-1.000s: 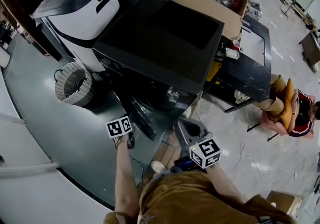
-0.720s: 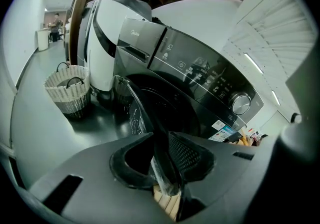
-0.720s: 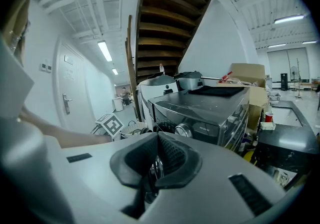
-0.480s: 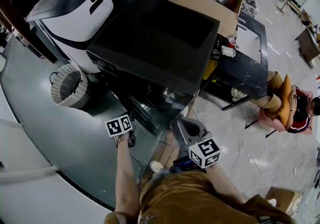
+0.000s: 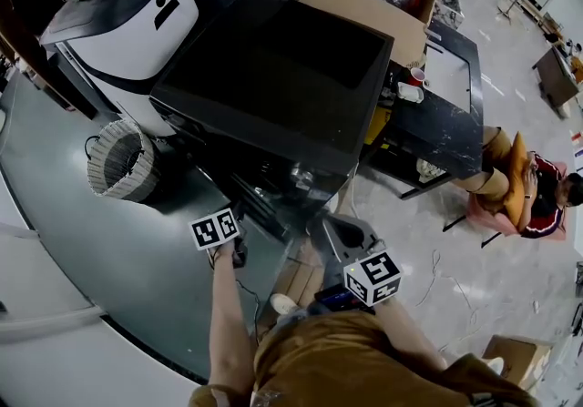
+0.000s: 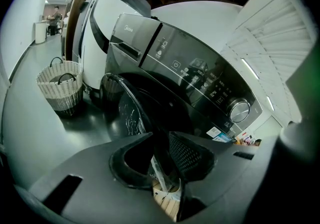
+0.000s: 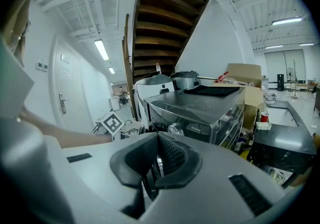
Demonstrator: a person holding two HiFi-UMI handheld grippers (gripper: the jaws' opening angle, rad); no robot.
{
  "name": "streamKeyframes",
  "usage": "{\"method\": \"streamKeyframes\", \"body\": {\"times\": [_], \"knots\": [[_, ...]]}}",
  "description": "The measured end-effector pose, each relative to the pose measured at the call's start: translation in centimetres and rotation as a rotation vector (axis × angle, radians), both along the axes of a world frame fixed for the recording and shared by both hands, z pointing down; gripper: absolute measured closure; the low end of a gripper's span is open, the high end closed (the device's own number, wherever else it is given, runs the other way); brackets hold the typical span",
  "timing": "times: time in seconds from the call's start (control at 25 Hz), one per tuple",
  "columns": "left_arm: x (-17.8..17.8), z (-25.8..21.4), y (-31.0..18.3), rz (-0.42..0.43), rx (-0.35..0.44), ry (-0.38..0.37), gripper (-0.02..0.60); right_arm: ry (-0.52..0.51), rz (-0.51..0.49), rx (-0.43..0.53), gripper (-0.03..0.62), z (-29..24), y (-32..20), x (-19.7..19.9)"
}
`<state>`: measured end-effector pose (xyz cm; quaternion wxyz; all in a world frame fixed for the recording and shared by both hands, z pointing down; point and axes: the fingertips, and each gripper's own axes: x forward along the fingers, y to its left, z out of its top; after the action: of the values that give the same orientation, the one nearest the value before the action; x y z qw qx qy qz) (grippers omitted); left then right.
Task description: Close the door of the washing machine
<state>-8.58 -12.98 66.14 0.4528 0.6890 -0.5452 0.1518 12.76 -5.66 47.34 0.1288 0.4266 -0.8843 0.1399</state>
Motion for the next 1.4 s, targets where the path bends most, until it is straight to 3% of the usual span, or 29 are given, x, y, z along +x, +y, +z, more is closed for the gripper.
{"method": "streamKeyframes", "body": {"times": [1.16, 1.4], "knots": [[2.6, 0.0, -3.2, -0.002, 0.014, 0.098, 0.456, -0.005, 0.059, -0.01, 0.583, 0.2, -2.4, 2.0], [3.2, -0.1, -4.2, 0.016, 0.018, 0.086, 0.457, -0.014, 0.062, -0.012, 0.583, 0.1, -3.4, 2.3]]}}
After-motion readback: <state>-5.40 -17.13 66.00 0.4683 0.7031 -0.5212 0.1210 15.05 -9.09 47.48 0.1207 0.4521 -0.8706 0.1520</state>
